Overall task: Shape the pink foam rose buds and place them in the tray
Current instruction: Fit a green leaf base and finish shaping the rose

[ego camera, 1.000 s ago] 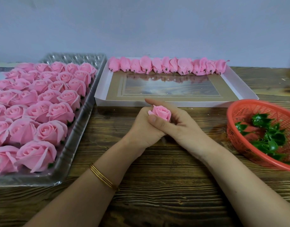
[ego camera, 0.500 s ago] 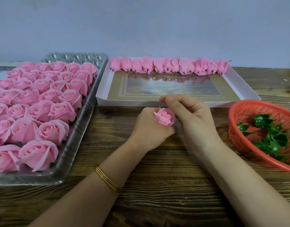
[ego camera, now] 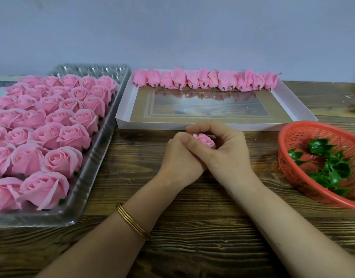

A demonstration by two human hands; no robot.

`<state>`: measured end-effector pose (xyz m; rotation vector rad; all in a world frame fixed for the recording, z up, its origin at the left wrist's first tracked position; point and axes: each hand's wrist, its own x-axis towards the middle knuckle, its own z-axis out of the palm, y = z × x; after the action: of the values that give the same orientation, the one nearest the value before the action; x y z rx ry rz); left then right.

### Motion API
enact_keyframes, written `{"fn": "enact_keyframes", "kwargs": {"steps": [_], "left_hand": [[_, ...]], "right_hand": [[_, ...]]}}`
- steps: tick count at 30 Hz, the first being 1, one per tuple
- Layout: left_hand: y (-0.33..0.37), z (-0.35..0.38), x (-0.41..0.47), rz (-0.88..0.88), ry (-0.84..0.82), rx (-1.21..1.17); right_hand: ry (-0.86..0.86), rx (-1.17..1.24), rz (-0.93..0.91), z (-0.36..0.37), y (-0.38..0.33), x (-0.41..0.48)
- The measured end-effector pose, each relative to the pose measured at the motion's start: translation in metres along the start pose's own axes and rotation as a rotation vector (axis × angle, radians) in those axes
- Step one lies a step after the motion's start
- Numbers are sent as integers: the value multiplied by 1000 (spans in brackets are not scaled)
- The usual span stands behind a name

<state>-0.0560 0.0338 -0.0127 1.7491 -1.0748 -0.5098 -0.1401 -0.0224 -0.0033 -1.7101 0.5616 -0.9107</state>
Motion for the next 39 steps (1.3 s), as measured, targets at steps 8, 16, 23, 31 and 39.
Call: {"fn": "enact_keyframes", "kwargs": {"steps": [8, 16, 23, 31, 39], "left_hand": [[-2, 0, 0, 29, 1, -46], [-4, -2, 2, -30, 7, -130], [-4, -1, 2, -19, 37, -69], [-2, -4, 0, -31, 32, -68], [-7, 1, 5, -20, 50, -39]], "right_hand": [[-146, 89, 136, -4, -1, 0], [16, 408, 182, -11, -2, 7], [-52, 103, 20, -3, 0, 0], [-115, 126, 51, -2, 0, 0], [-81, -77, -26, 7, 0, -4]]}}
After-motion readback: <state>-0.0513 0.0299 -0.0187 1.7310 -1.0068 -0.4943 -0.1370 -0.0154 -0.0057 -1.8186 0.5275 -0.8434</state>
